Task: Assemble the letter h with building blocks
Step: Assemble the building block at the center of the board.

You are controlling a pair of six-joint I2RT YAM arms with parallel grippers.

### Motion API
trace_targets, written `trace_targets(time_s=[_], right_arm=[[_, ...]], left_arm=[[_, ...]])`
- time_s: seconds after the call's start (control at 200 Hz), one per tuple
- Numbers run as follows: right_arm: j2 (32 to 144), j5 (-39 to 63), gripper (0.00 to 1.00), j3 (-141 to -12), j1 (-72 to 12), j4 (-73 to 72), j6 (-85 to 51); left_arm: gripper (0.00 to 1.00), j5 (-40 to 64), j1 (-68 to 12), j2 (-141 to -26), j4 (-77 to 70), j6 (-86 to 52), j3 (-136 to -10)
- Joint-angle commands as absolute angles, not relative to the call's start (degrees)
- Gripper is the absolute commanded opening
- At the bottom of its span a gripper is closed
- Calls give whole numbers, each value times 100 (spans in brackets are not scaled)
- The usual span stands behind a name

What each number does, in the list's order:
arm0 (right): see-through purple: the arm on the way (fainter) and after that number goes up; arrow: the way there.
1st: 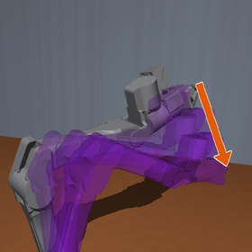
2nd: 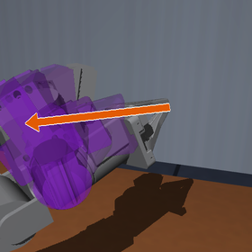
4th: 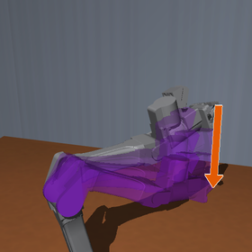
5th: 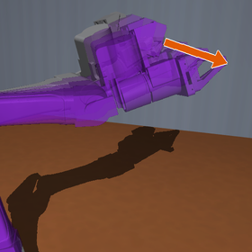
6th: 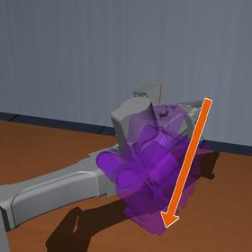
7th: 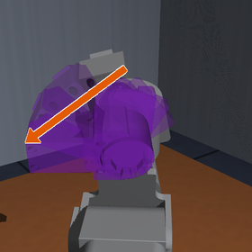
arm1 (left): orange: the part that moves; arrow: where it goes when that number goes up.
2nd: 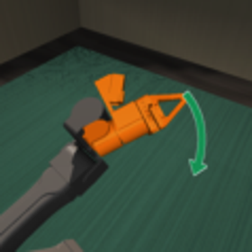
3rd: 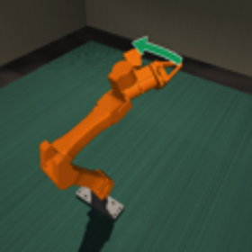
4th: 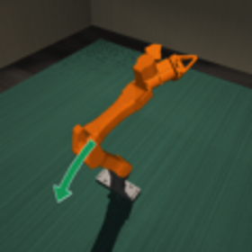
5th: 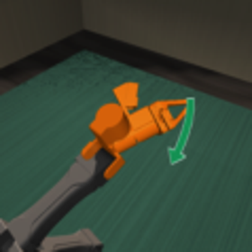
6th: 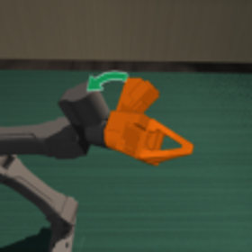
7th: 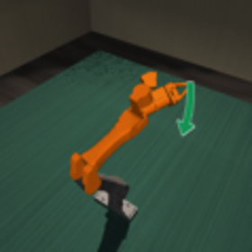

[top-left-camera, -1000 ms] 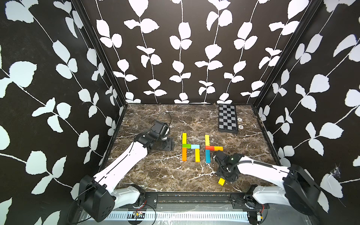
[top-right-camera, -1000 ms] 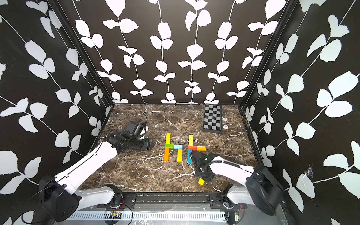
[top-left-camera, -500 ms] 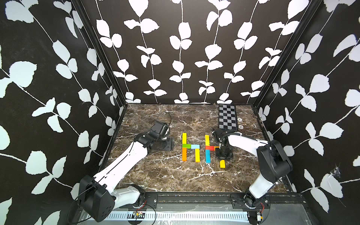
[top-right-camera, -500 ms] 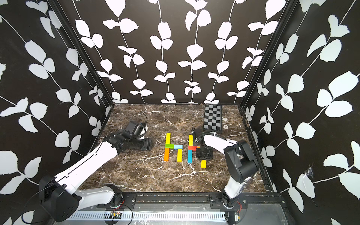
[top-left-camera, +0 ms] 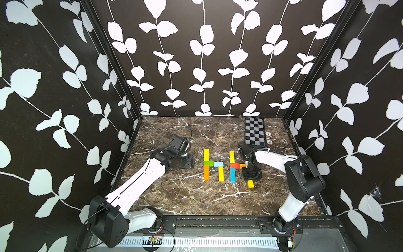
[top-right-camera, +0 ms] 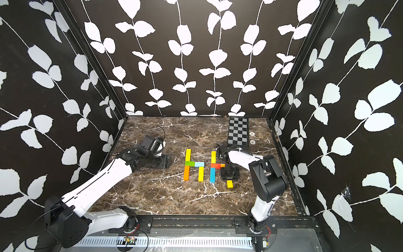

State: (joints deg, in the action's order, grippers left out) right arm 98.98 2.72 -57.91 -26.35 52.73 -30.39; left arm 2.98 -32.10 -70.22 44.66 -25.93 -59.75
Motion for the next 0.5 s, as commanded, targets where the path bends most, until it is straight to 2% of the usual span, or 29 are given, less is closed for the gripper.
trace_targets(time_s=[0.0, 0.495], right_arm=[[9828, 275, 32, -5754, -2638, 5279, -3050], [10115, 3, 28, -6184, -2624, 5321, -2957]], left_arm=[[68, 279, -3190, -7038, 4562, -2622, -6082], [67, 264, -3190, -7102, 4544, -2615, -6030]])
